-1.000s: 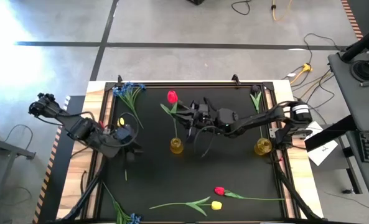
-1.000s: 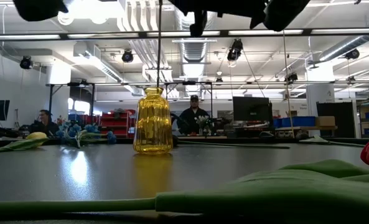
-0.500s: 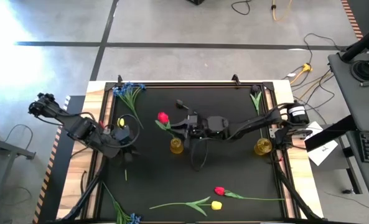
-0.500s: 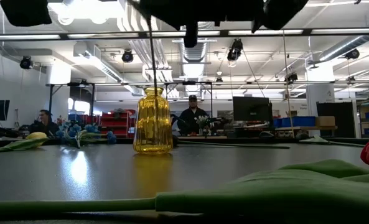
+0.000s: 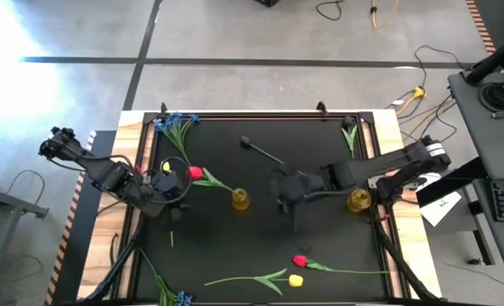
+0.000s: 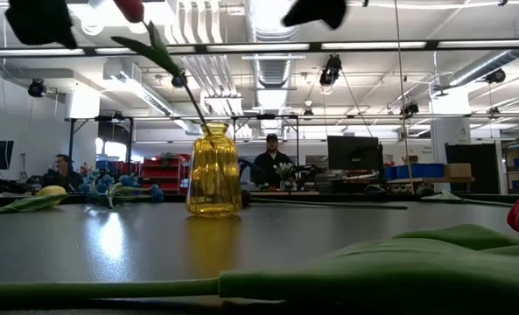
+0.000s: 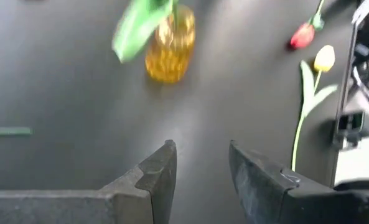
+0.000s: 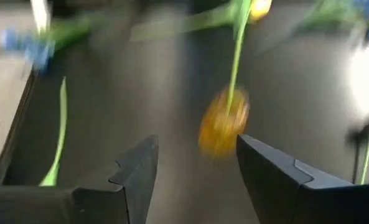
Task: Sort flowers into vase by color
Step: Put the red flower into the left yellow vase
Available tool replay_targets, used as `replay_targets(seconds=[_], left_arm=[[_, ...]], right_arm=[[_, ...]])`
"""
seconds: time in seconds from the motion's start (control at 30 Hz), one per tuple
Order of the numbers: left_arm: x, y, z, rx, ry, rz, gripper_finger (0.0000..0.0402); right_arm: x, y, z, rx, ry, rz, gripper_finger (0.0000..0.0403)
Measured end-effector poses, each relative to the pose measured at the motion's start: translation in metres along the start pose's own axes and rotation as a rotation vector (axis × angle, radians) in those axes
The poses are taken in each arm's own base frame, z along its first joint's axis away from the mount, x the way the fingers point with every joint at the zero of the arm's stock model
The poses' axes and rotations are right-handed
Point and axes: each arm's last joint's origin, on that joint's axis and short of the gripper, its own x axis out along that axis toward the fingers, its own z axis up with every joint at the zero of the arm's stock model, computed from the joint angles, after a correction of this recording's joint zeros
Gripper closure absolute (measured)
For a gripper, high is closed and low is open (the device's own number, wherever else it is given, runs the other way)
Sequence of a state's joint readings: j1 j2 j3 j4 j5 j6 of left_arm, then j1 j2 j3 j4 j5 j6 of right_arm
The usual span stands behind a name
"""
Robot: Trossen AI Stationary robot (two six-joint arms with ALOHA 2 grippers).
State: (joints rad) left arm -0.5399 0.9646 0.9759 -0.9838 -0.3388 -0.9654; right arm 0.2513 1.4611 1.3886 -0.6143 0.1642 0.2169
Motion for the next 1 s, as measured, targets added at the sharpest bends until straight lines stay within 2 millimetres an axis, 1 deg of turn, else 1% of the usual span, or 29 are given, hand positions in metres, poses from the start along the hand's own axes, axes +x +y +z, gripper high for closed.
replay_targets(seconds=[0.1, 0.23, 0.33, 0.4, 0.47, 0.63, 0.73, 0.87, 1.0], left_arm=[[0.002, 0.002, -0.005, -0.009, 0.075, -0.003, 0.0267], [0.006, 0.003, -0.011, -0.022, 0.181, -0.045, 0.0267], [0.01, 0.006, -0.019, -0.025, 0.291, -0.052, 0.0267], [0.014, 0.01, -0.024, -0.028, 0.342, -0.039, 0.0267], [0.021, 0.012, -0.03, -0.025, 0.374, -0.045, 0.0267], [0.043, 0.014, -0.042, -0.022, 0.373, -0.1, 0.0267], [0.053, 0.013, -0.048, -0.039, 0.369, -0.133, 0.0267], [0.057, 0.012, -0.056, -0.031, 0.384, -0.142, 0.0267], [0.058, 0.009, -0.059, -0.012, 0.399, -0.139, 0.0267]], right_arm=[[-0.014, 0.024, -0.022, 0.026, 0.174, 0.019, 0.0186], [-0.02, 0.064, -0.062, 0.061, 0.354, 0.03, 0.0186], [-0.018, 0.096, -0.094, 0.106, 0.438, 0.025, 0.0186], [-0.015, 0.113, -0.113, 0.138, 0.491, 0.008, 0.0186], [-0.009, 0.124, -0.126, 0.172, 0.525, -0.021, 0.0186], [0.019, 0.14, -0.147, 0.212, 0.615, -0.066, 0.0186], [0.039, 0.148, -0.159, 0.212, 0.675, -0.05, 0.0187], [0.058, 0.155, -0.171, 0.214, 0.725, -0.029, 0.0199], [0.073, 0.154, -0.18, 0.209, 0.755, -0.068, 0.0229]])
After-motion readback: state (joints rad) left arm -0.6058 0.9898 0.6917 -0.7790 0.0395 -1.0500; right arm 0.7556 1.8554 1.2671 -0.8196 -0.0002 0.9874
